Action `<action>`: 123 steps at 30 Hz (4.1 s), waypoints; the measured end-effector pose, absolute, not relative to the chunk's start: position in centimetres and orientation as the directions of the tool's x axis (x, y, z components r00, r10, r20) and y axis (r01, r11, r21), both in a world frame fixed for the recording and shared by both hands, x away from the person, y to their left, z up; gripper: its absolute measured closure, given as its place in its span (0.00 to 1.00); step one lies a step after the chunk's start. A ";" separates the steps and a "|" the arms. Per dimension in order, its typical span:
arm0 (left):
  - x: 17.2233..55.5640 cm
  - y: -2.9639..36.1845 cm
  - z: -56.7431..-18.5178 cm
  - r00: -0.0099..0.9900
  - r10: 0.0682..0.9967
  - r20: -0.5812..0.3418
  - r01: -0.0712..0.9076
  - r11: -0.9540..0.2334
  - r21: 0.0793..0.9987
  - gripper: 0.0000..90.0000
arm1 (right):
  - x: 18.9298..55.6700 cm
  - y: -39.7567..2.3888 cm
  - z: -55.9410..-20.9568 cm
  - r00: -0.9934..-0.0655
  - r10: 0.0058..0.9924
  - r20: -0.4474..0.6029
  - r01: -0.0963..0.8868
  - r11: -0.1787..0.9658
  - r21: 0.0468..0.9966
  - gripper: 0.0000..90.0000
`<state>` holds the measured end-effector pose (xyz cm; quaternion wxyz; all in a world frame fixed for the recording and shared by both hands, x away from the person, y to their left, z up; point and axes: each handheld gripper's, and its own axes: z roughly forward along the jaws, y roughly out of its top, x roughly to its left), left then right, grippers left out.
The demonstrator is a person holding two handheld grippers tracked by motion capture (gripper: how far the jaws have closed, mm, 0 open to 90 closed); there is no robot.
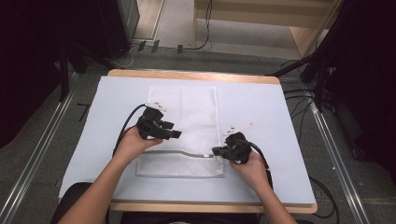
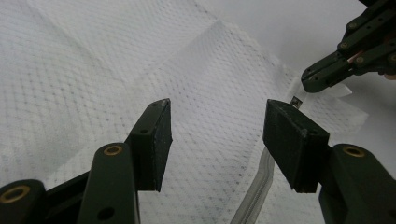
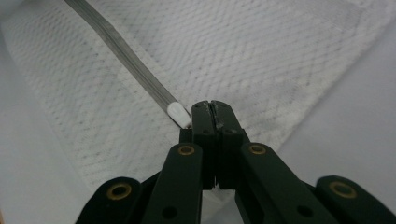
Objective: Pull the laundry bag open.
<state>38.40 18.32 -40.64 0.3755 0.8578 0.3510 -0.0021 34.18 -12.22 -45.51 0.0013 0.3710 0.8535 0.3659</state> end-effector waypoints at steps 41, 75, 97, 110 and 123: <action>35.5 10.2 -44.1 0.839 0.475 -0.266 0.528 -0.588 0.613 0.83 | 34.4 -12.8 -46.7 -0.749 0.616 0.245 0.610 0.497 0.617 0.99; 35.7 8.7 -46.3 0.818 0.468 -0.334 0.569 -0.580 0.582 0.91 | 34.5 -12.8 -46.7 -0.754 0.610 0.243 0.606 0.504 0.615 0.98; 35.6 8.4 -46.7 0.804 0.461 -0.376 0.592 -0.565 0.575 0.97 | 34.4 -12.8 -46.7 -0.756 0.609 0.240 0.603 0.505 0.617 0.98; 36.1 8.7 -47.0 0.772 0.459 -0.440 0.635 -0.543 0.549 0.97 | 34.2 -12.9 -47.0 -0.791 0.579 0.201 0.549 0.525 0.650 0.99; 36.5 9.3 -46.1 0.776 0.470 -0.420 0.630 -0.573 0.524 0.98 | 34.3 -13.1 -47.1 -0.810 0.554 0.192 0.525 0.538 0.660 1.00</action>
